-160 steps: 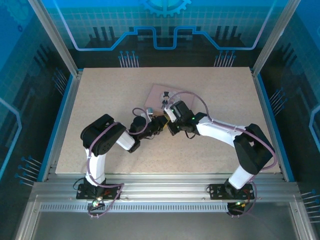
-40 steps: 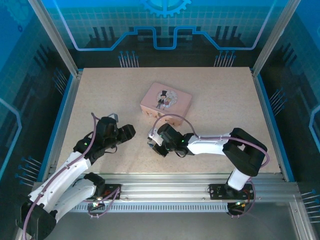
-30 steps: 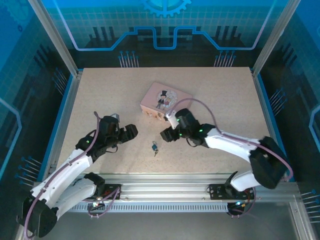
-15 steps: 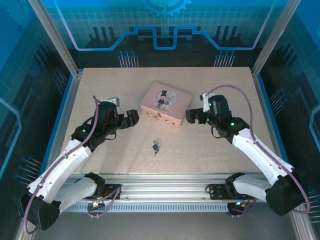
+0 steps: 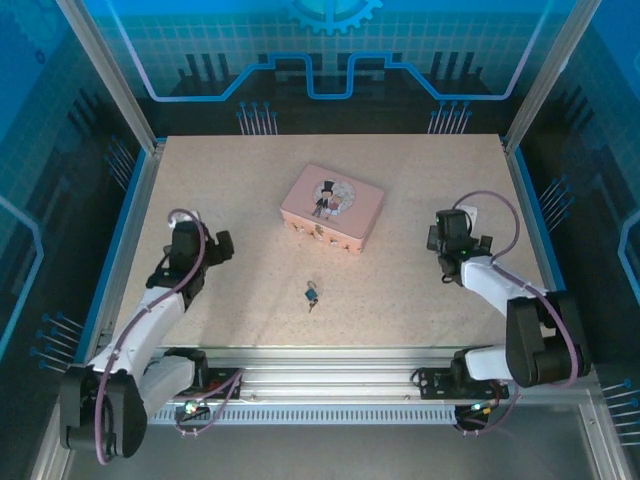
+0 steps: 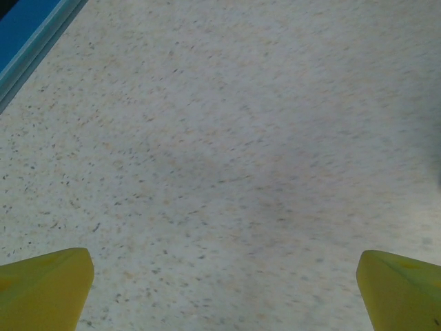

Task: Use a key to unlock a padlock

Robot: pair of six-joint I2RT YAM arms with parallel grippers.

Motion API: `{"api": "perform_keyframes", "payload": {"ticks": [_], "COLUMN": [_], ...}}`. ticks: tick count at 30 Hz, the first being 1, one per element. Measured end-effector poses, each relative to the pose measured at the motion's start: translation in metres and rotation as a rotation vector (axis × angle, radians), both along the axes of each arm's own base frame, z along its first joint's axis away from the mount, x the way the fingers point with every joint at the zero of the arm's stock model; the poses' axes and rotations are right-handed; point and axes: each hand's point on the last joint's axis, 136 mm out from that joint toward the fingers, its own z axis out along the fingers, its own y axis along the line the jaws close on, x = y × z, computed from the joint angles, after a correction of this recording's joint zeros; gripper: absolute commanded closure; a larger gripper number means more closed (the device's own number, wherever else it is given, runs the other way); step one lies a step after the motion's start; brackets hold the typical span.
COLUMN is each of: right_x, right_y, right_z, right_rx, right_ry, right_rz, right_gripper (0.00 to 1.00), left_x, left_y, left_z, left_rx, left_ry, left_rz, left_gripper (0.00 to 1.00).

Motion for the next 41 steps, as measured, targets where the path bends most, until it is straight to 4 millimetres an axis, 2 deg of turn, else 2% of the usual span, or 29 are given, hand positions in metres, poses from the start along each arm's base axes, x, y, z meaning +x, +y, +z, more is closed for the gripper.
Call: {"api": "perform_keyframes", "payload": {"ticks": [2,4,9,13,17,20,22,25,29,30,32,34,41], "right_x": [0.001,0.007,0.036,0.047,0.042,0.046,0.048,0.049,0.051,0.051,0.051,0.051,0.051], "right_y": [0.001,0.004,0.021,0.043,0.044,0.051,0.051,0.051,0.053,0.053,0.052,0.052,0.052], "right_z": [-0.008,-0.006,-0.003,0.000,-0.008,-0.001,0.002,0.006,0.010,0.010,0.010,0.010,0.010], "right_rx": [-0.019,-0.025,-0.016,0.047,0.071,0.069,0.065,0.059,0.054,0.053,0.050,0.050,0.052], "right_ry": [-0.014,-0.066,-0.148,-0.223,-0.236,-0.266,-0.282,-0.297,-0.314,-0.316,-0.317,-0.316,-0.316], "right_rz": [0.025,0.057,0.170,0.329,0.381,0.413,0.411,0.409,0.415,0.414,0.409,0.408,0.411], "right_gripper": [0.00,0.00,0.00,0.00,0.00,0.00,0.00,0.00,0.00,0.00,0.00,0.00,0.00], "left_x": [0.000,0.007,0.037,0.050,0.070,0.085,0.084,0.071,0.078,0.081,0.074,0.071,0.080], "left_y": [0.006,0.008,0.004,-0.003,-0.006,-0.012,-0.012,-0.012,-0.009,-0.009,-0.010,-0.012,-0.017], "left_z": [-0.017,-0.028,-0.036,-0.034,-0.025,-0.016,-0.011,-0.011,-0.013,-0.019,-0.046,-0.054,-0.037], "left_rx": [0.013,0.020,0.010,0.012,0.023,0.027,0.032,0.035,0.029,0.036,0.030,0.040,0.083], "left_ry": [-0.004,-0.015,-0.124,-0.180,-0.198,-0.214,-0.239,-0.254,-0.300,-0.319,-0.249,-0.227,-0.282], "left_rz": [0.008,0.005,-0.023,-0.073,-0.100,-0.140,-0.145,-0.143,-0.157,-0.163,-0.166,-0.167,-0.169], "left_gripper": [0.01,0.01,0.01,0.01,0.01,0.01,0.01,0.01,0.01,0.01,0.01,0.01,0.01]}}
